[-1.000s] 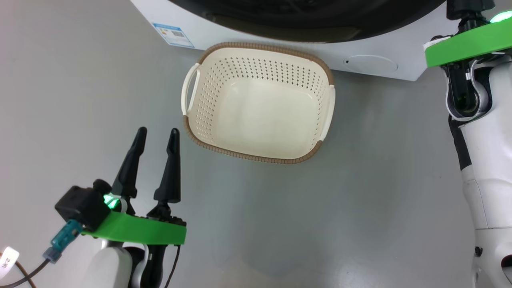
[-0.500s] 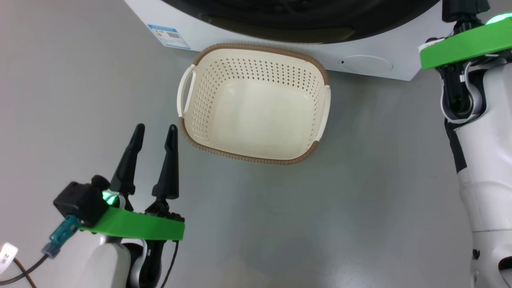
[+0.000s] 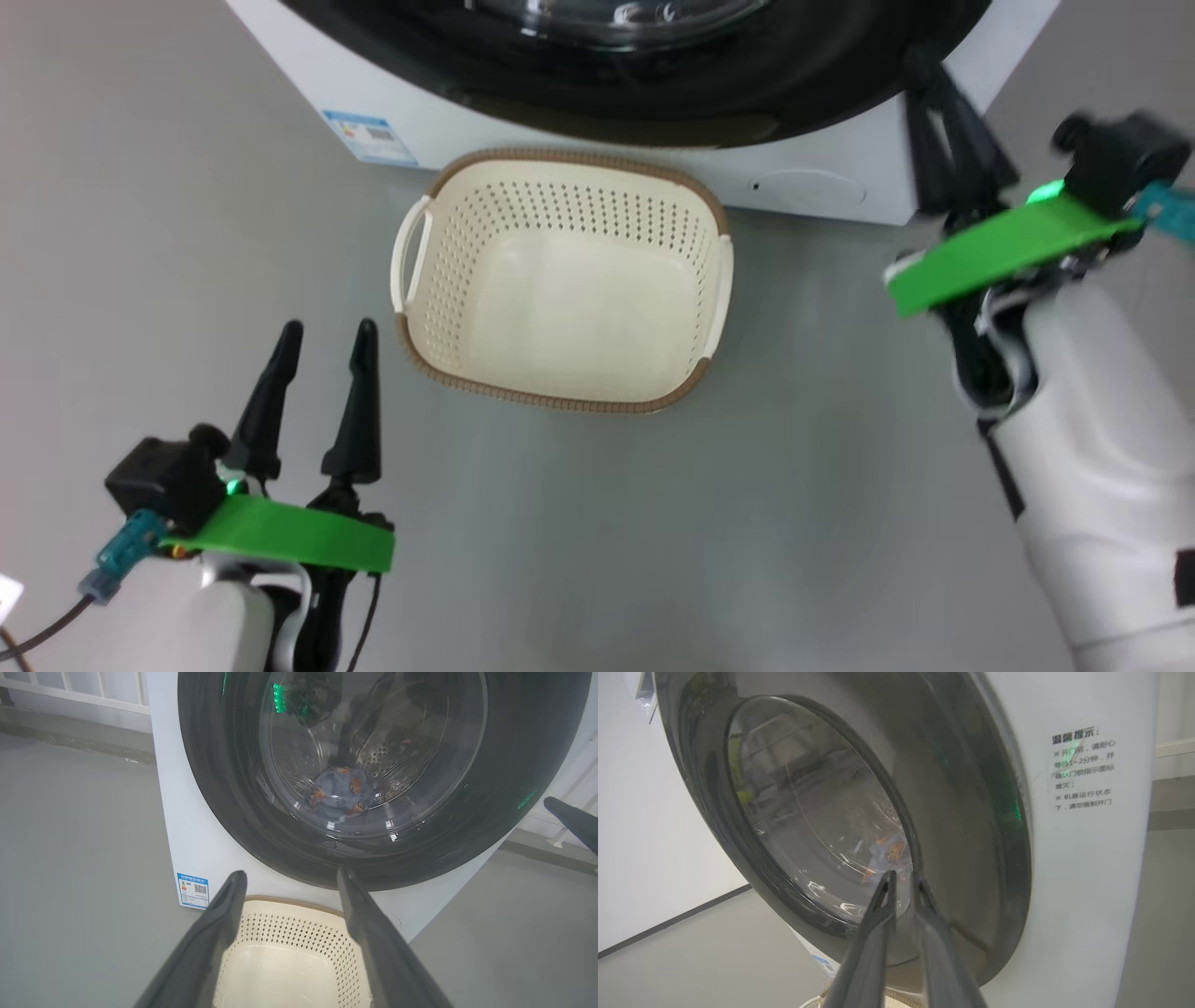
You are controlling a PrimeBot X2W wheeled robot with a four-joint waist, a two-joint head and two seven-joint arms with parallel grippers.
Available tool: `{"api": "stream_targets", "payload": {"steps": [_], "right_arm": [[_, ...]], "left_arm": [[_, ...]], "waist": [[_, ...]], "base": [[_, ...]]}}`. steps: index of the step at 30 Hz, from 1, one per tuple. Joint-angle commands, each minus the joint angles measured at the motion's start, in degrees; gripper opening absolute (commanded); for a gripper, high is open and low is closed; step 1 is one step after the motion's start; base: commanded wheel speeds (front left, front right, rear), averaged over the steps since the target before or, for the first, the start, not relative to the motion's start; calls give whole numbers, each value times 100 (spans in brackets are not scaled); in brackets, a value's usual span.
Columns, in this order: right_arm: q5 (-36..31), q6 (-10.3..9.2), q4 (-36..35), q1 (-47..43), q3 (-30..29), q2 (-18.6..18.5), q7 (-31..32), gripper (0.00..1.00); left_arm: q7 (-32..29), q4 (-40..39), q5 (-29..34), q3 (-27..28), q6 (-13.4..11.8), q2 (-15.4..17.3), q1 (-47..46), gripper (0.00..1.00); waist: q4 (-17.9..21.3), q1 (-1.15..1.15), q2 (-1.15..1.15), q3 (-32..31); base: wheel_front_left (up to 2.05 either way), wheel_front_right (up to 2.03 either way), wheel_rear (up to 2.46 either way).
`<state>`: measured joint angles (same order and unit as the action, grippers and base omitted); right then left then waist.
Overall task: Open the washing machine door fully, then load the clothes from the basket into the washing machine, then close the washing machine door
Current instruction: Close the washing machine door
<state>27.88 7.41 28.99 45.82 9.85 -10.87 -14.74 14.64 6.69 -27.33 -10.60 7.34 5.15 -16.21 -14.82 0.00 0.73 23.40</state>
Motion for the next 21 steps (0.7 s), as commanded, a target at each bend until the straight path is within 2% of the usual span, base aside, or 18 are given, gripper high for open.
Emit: {"api": "stream_targets", "payload": {"steps": [1,9,21], "right_arm": [[29,8,-103,-250,179,97,-26,100],[7,8,-105,-989,314,67,-26,100],[-64,8,-281,-1861,10,-23,-26,100]], "left_arm": [[36,-32,-21,231,14,222,108,100],[36,235,7,490,14,387,318,100],[36,517,43,752,14,571,640,100]], "waist": [[143,0,0,-193],[508,0,0,-575],[1121,0,0,-1038]], "base": [[0,0,0],[0,0,0],[0,0,0]]}}
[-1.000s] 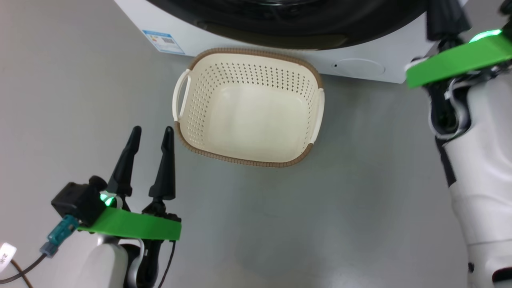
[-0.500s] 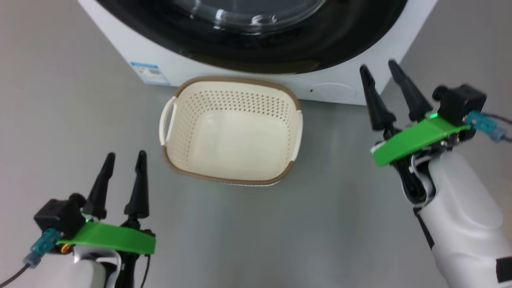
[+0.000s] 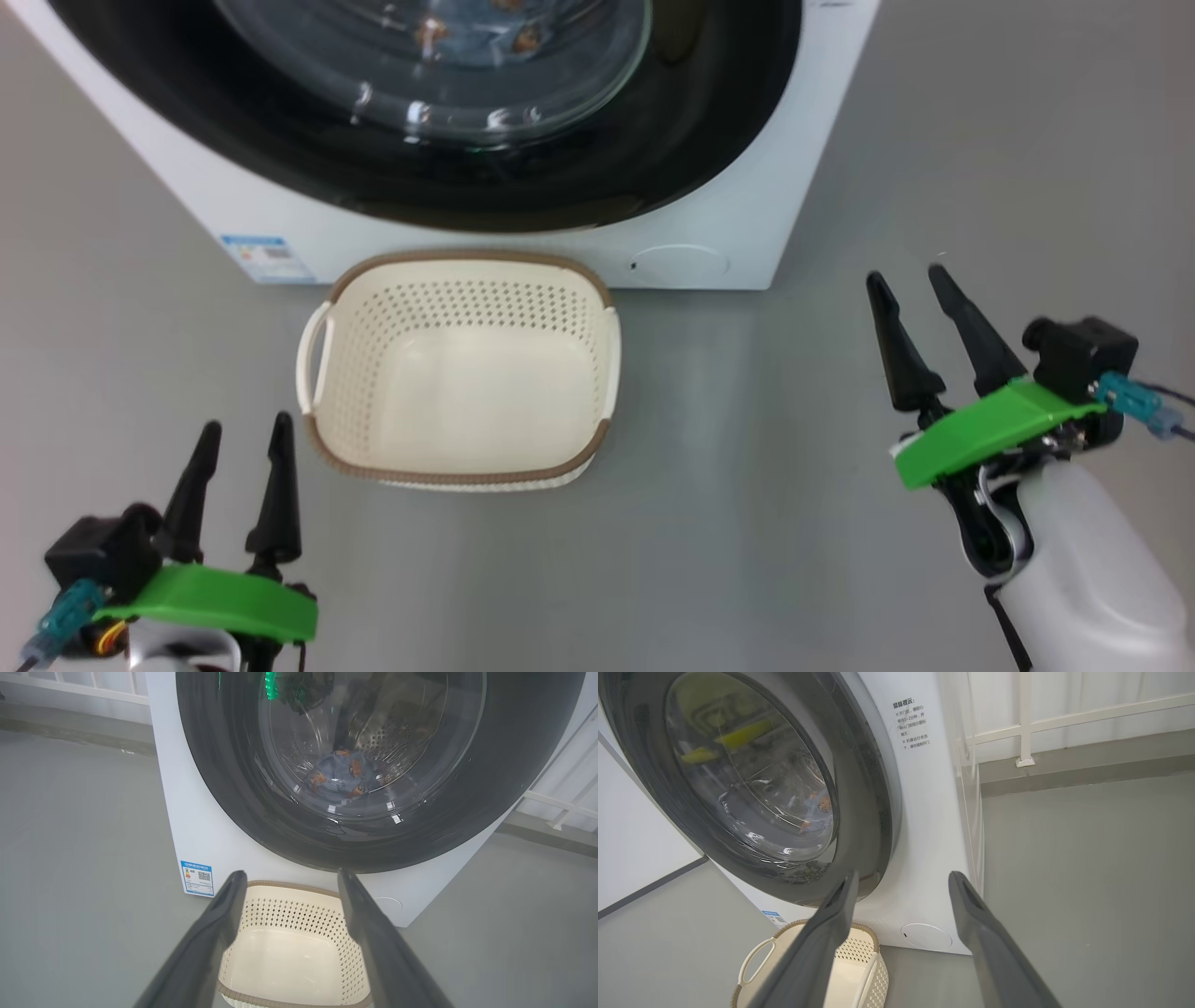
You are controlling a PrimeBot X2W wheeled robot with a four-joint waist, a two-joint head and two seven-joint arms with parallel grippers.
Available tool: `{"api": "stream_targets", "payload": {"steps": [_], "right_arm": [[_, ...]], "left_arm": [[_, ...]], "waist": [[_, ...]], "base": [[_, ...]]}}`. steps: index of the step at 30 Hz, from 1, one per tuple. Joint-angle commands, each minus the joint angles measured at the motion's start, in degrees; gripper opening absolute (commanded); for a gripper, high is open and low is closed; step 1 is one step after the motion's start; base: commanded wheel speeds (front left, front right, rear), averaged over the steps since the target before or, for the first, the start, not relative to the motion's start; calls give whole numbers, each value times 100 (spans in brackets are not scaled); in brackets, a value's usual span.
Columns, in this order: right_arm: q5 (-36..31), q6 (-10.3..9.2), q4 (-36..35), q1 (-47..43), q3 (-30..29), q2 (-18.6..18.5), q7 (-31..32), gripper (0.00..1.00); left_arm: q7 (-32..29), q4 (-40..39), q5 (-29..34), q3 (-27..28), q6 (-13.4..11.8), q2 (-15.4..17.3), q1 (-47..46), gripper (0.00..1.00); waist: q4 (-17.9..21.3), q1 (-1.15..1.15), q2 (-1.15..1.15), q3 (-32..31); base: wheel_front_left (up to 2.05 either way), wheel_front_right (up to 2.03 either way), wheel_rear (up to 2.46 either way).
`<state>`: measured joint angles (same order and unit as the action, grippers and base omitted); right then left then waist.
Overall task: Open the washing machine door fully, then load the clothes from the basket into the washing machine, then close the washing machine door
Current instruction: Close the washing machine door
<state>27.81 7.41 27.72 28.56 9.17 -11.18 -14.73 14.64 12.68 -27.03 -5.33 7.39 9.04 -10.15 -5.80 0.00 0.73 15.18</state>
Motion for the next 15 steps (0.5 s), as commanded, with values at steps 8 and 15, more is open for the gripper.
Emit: {"api": "stream_targets", "payload": {"steps": [8,15], "right_arm": [[-91,8,-224,-668,-136,12,-27,100],[-119,8,-261,-977,-276,-52,-27,100]], "left_arm": [[36,20,47,364,10,311,311,100],[36,9,79,462,10,353,456,100]], "waist": [[579,0,0,-511],[729,0,0,-616]], "base": [[0,0,0],[0,0,0]]}}
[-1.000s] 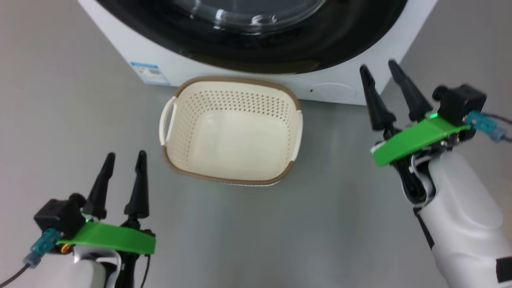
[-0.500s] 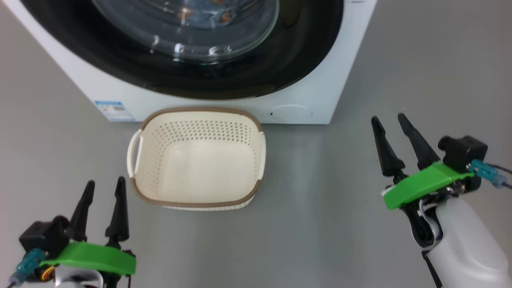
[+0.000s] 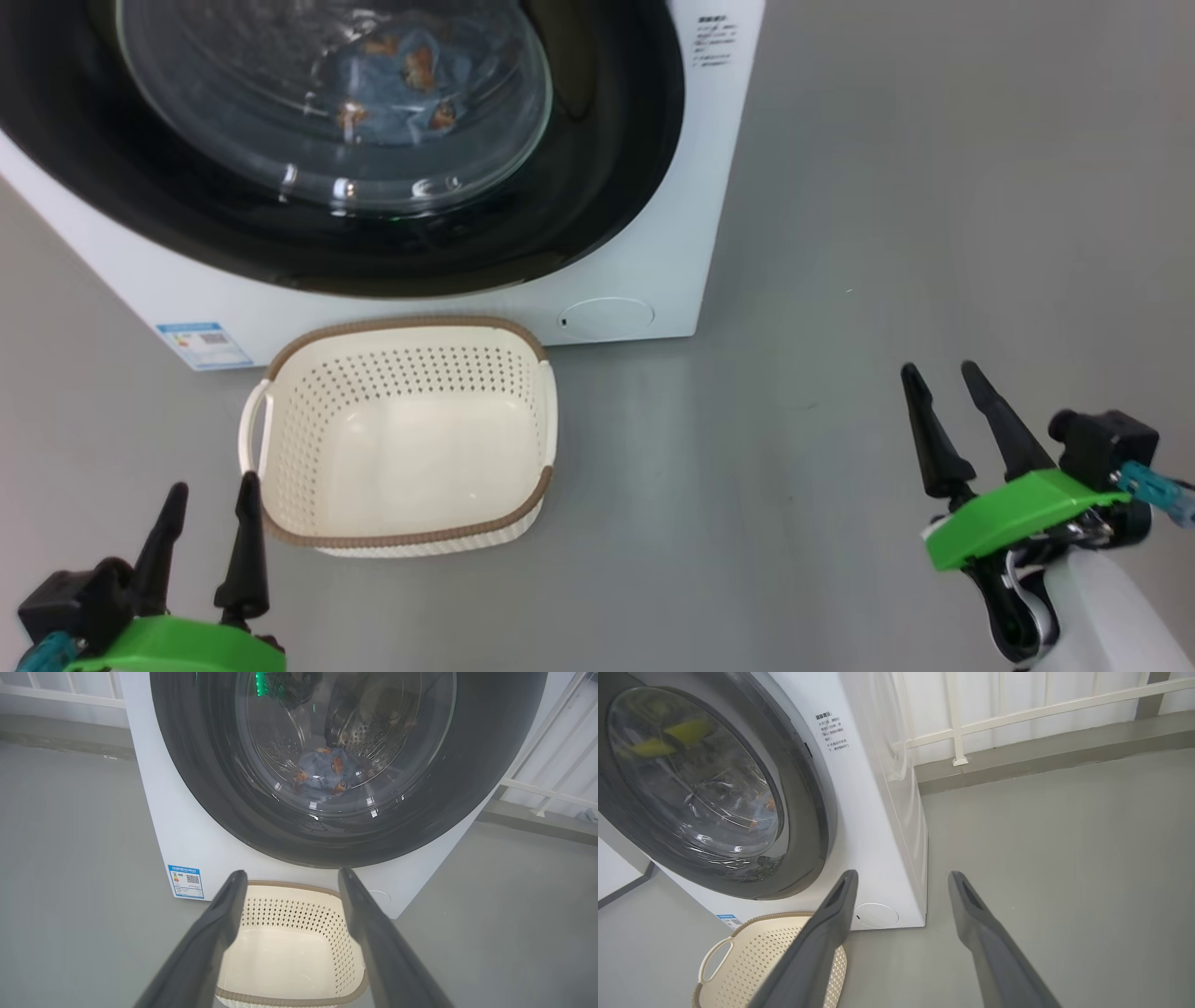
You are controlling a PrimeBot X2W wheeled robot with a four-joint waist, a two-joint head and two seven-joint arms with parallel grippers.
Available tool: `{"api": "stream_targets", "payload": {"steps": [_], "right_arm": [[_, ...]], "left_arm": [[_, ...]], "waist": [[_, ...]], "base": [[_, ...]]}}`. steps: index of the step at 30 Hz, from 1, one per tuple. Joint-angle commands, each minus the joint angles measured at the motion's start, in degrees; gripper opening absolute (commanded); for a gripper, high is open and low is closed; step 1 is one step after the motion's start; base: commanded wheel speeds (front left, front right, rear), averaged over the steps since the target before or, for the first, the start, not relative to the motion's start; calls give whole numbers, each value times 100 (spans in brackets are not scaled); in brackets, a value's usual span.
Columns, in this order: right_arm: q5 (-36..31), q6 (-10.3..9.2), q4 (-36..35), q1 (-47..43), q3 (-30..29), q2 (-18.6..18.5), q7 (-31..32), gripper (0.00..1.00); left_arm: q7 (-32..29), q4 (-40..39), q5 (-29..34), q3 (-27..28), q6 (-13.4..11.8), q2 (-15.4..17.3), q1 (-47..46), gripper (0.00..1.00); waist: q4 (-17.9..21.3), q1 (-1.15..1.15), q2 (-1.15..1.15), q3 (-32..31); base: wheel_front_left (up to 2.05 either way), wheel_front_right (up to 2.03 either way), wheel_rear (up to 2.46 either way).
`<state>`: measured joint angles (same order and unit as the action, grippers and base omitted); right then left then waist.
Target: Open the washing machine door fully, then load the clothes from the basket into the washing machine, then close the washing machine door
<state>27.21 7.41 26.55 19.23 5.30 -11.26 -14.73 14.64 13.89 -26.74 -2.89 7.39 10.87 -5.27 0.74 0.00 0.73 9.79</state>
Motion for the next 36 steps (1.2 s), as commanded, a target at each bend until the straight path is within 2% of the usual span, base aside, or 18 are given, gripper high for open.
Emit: {"api": "stream_targets", "payload": {"steps": [1,15,36], "right_arm": [[-59,8,-148,-94,79,-56,-27,100],[-76,8,-238,-623,-190,-176,-27,100],[-155,8,-283,-613,-242,-120,-27,100]], "left_arm": [[36,-117,55,236,10,175,-8,100],[36,-192,269,404,10,120,249,100],[36,-436,491,631,10,2,271,100]], "waist": [[90,0,0,-88],[228,0,0,-185],[213,0,0,-120]], "base": [[0,0,0],[0,0,0],[0,0,0]]}}
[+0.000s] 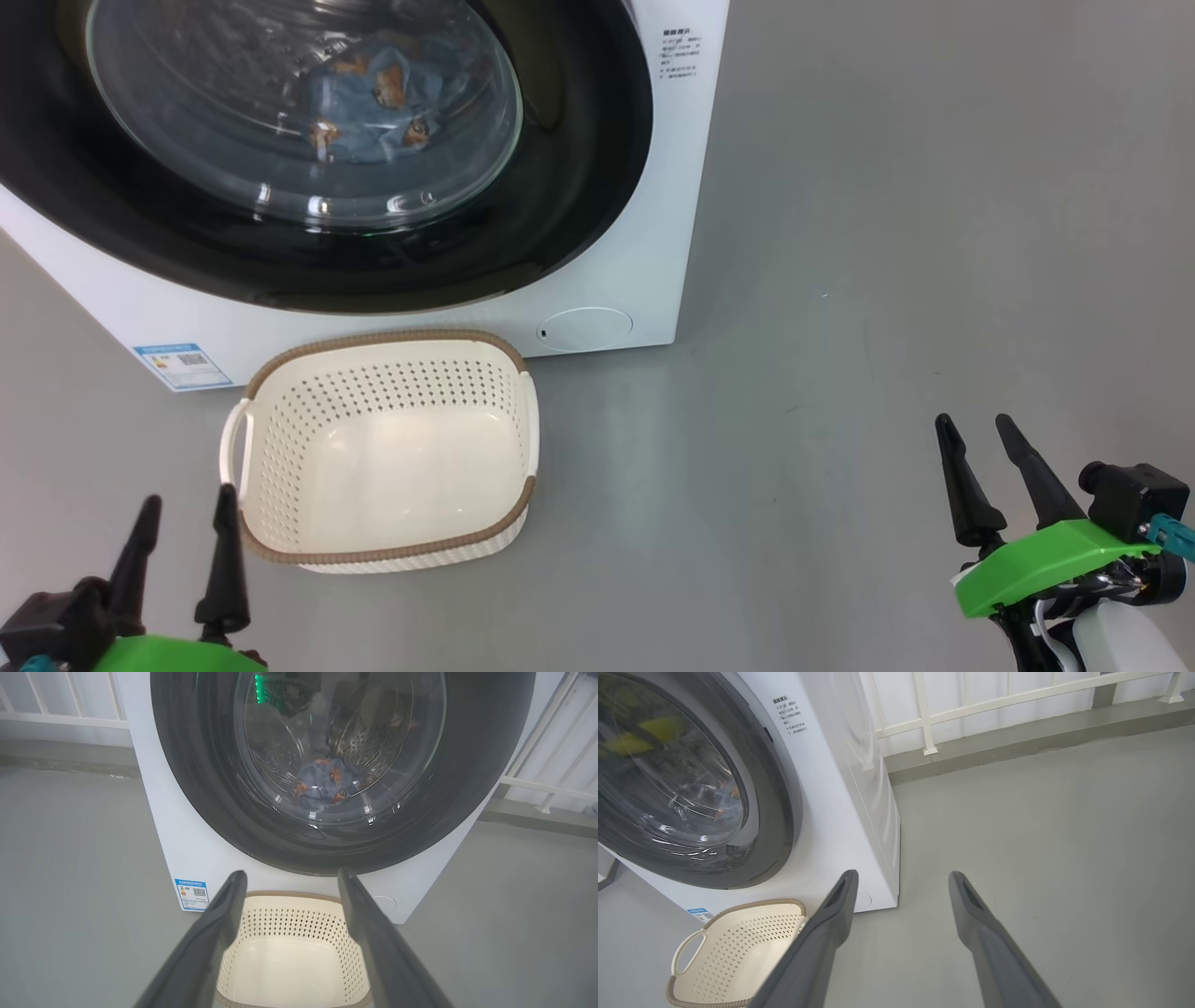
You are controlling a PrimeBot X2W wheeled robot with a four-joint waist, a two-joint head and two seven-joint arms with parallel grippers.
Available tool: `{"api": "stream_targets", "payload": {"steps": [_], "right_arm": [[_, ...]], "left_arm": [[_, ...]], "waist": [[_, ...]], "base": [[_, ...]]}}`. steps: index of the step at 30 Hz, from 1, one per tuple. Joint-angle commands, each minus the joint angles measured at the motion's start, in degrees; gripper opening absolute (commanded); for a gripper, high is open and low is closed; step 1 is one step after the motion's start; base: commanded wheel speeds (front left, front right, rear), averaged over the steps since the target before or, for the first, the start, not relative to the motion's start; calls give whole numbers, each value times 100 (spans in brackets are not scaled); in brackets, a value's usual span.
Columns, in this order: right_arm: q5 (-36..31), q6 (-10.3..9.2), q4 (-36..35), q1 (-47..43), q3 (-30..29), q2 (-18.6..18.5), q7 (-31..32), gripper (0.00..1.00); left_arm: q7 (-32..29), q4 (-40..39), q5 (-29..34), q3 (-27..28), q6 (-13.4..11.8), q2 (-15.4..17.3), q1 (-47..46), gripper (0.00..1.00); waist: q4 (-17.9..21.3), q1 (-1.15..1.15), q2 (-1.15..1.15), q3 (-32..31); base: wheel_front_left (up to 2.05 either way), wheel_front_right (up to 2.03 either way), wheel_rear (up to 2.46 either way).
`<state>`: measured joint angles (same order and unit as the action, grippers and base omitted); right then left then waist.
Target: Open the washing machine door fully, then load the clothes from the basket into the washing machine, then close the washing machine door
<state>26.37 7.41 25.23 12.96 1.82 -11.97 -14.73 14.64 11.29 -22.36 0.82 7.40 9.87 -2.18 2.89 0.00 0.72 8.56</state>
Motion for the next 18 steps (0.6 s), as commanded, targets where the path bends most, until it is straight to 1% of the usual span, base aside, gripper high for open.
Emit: {"api": "stream_targets", "payload": {"steps": [1,3,4,7,11,18], "right_arm": [[-74,8,-153,15,106,-47,-27,100],[-79,8,-157,17,102,-43,-27,100],[1,0,-19,0,-4,3,1,0],[12,0,100,-19,4,55,6,0],[2,0,386,-149,48,240,8,0],[351,0,335,-175,0,287,124,0]], "left_arm": [[36,-170,55,277,9,90,-29,100],[36,-176,105,277,9,99,-27,100],[-1,-28,54,62,0,-13,3,0],[-6,93,33,33,-2,-84,9,0],[-9,378,43,-59,-2,-322,31,0],[-121,342,-333,-28,-44,-358,16,0]], "waist": [[-3,0,0,5],[-4,0,0,13],[-4,0,0,12],[-5,0,0,13],[-4,0,0,13],[-19,0,-3,-35]], "base": [[0,0,0],[0,0,0],[0,0,0],[0,0,0],[0,0,0],[0,0,0]]}}
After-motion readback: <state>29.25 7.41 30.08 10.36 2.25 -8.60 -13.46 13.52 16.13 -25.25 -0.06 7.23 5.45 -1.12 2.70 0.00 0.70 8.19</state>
